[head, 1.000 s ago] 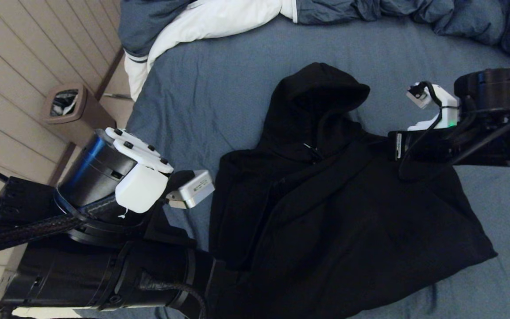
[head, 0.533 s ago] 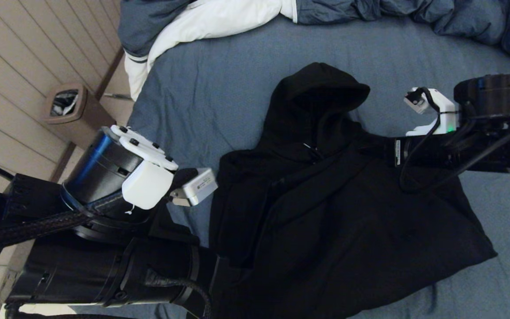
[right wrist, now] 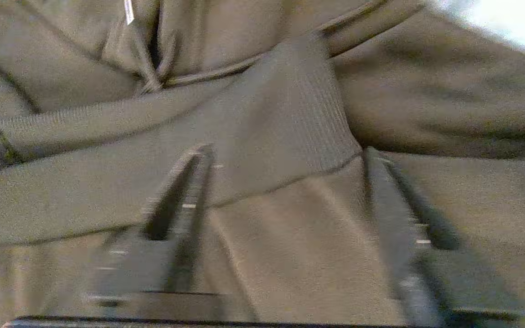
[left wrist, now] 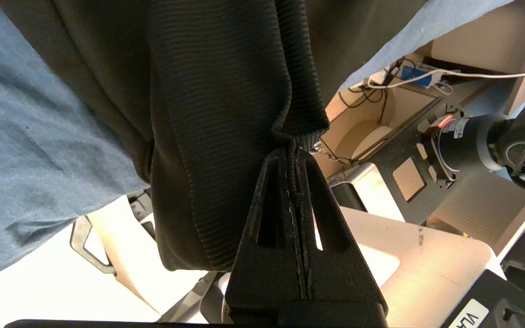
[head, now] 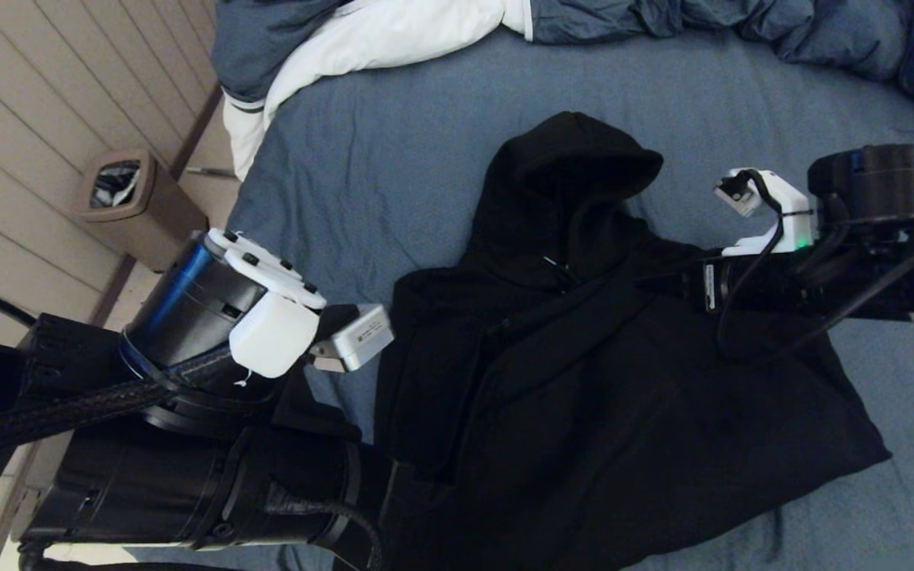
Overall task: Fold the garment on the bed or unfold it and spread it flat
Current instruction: Unfold the black sweatshirt
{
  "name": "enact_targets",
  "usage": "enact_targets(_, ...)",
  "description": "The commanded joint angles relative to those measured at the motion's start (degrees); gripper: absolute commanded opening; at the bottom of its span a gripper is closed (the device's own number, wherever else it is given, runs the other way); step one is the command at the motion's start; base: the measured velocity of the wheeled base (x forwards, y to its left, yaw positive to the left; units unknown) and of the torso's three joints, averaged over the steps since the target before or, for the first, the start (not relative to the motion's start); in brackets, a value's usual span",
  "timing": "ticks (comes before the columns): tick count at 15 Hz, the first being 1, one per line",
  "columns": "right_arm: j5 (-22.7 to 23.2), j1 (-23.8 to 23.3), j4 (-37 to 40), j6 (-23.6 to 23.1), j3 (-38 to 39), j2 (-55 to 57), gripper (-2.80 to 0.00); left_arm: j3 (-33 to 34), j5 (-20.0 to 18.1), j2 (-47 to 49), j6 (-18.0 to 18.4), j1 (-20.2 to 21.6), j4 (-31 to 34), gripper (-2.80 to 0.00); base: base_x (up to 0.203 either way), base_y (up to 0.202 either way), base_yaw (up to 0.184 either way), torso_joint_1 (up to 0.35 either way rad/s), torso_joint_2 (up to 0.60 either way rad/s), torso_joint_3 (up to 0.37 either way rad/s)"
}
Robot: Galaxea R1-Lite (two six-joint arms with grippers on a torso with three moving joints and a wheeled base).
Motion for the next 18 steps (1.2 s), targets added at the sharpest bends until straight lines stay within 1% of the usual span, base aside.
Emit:
enact_targets(1,0.1,0.8,-0.1,0.0,0.6,-0.1,-2.80,-0.1,0.1,0.6,-0.3,0.0,0.1,-2.80,0.000,0.000,0.000,0.000,0.00,0.000)
enact_targets(12,0.1,0.4,-0.2,-0.8,0.1,0.5,-2.80,-1.0,0.1,1.0,-0.3,0.0,-1.1,-2.80,0.000,0.000,0.000,0.000,0.00,0.000)
enact_targets(14,0.1,0.4,0.3,-0.6,0.1,-2.3,-2.80,-2.1,0.1,-0.3,-0.4,0.0,0.2,-2.80,0.000,0.000,0.000,0.000,0.00,0.000)
enact_targets(15,0.1,0.4,1.1,-0.5,0.0,-4.8,-2.80,-2.6,0.3,-1.9,-0.4,0.0,2.2,-2.80,0.000,0.000,0.000,0.000,0.00,0.000)
enact_targets(17,0.1,0.5,5.3,-0.4,0.1,-10.5,-2.80,-3.6,0.5,-4.7,-0.5,0.0,6.3,-2.80,0.000,0.000,0.000,0.000,0.00,0.000)
enact_targets(18,0.1,0.6,8.3,-0.4,0.4,-13.8,-2.80,-3.5,0.5,-6.1,-0.8,0.0,7.3,-2.80,0.000,0.000,0.000,0.000,0.00,0.000)
